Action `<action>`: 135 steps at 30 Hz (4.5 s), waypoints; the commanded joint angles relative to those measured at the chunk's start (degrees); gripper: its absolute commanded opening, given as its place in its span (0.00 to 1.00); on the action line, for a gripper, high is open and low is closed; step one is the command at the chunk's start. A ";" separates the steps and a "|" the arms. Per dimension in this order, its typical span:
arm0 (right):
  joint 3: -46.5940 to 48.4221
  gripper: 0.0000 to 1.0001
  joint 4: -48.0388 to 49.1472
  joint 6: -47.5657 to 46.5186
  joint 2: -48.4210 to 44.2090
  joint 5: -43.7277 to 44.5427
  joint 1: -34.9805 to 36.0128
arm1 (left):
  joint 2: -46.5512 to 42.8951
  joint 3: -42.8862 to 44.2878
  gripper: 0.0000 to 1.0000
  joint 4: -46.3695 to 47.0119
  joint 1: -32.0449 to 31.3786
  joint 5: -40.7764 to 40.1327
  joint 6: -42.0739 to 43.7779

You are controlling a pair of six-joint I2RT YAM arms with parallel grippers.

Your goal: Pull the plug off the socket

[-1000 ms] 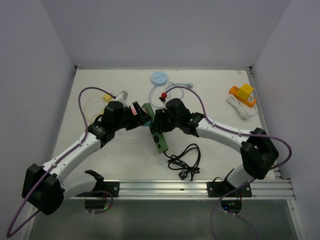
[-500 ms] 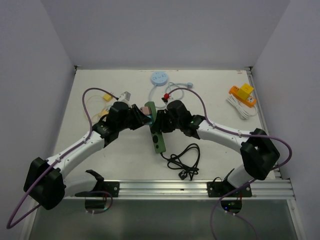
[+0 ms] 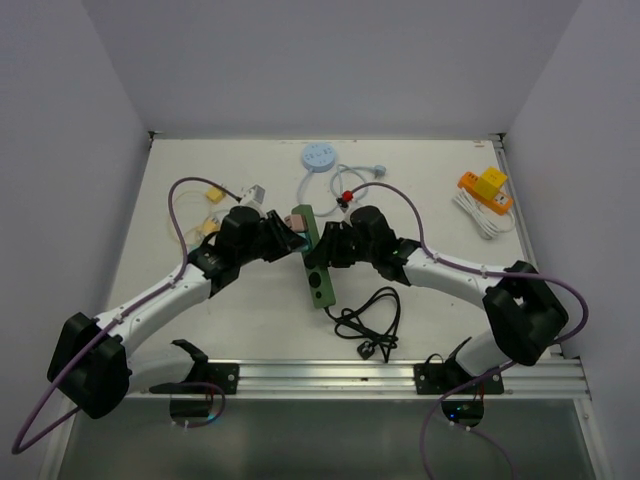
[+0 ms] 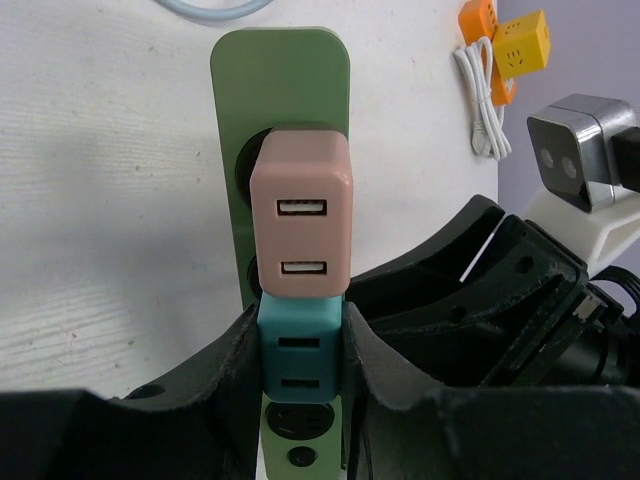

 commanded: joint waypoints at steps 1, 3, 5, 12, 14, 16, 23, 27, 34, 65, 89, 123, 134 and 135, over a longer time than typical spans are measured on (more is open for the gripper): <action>-2.60 0.00 -3.80 1.49 -0.76 10.91 -8.48 | -4.84 0.21 0.00 2.80 0.63 -1.74 1.70; -2.17 0.00 -4.51 0.96 -0.76 11.44 -9.71 | -5.98 0.12 0.00 2.97 0.54 -1.91 2.05; -1.47 0.00 -5.90 0.26 -0.33 12.75 -10.24 | -6.95 0.39 0.00 2.88 0.63 -2.00 2.49; 1.26 0.00 -8.99 -2.11 1.43 15.66 -10.33 | -8.53 6.53 0.00 -4.49 0.63 -5.25 4.33; 2.05 0.00 -9.96 -2.20 1.61 16.18 -10.33 | -9.23 8.02 0.00 -7.12 0.63 -8.58 4.60; 2.40 0.00 -10.49 -2.55 1.87 16.80 -10.33 | -9.41 9.43 0.00 -10.54 0.63 -10.26 4.95; 4.07 0.00 -13.74 -2.03 3.19 19.17 -10.33 | -9.68 14.79 0.00 -15.92 0.63 -13.69 5.74; 4.51 0.00 -13.48 -1.85 3.90 18.82 -10.33 | -9.06 16.56 0.00 -17.95 0.63 -13.52 5.56; 10.04 0.00 -14.44 -0.44 7.23 18.47 -8.93 | -3.89 17.53 0.00 -15.85 0.46 -8.25 4.78; 38.08 0.00 -22.97 0.88 31.31 21.99 -9.98 | -4.40 26.74 0.00 -17.42 -0.78 -5.17 7.23; 18.06 0.00 -6.89 -9.40 5.84 -2.00 -12.00 | 4.64 11.65 0.00 -9.69 20.49 4.94 16.46; 2.58 0.00 -6.80 -14.07 -7.09 -9.12 -11.74 | 2.74 8.64 1.00 -11.25 31.13 1.51 20.51; 5.74 0.00 -9.34 -16.53 -7.01 -5.44 -6.57 | -5.72 13.21 0.98 -18.11 28.07 2.93 22.53; 6.70 0.00 -9.52 -16.62 -6.57 -4.65 -5.77 | -5.98 13.39 0.98 -18.38 27.18 2.48 21.48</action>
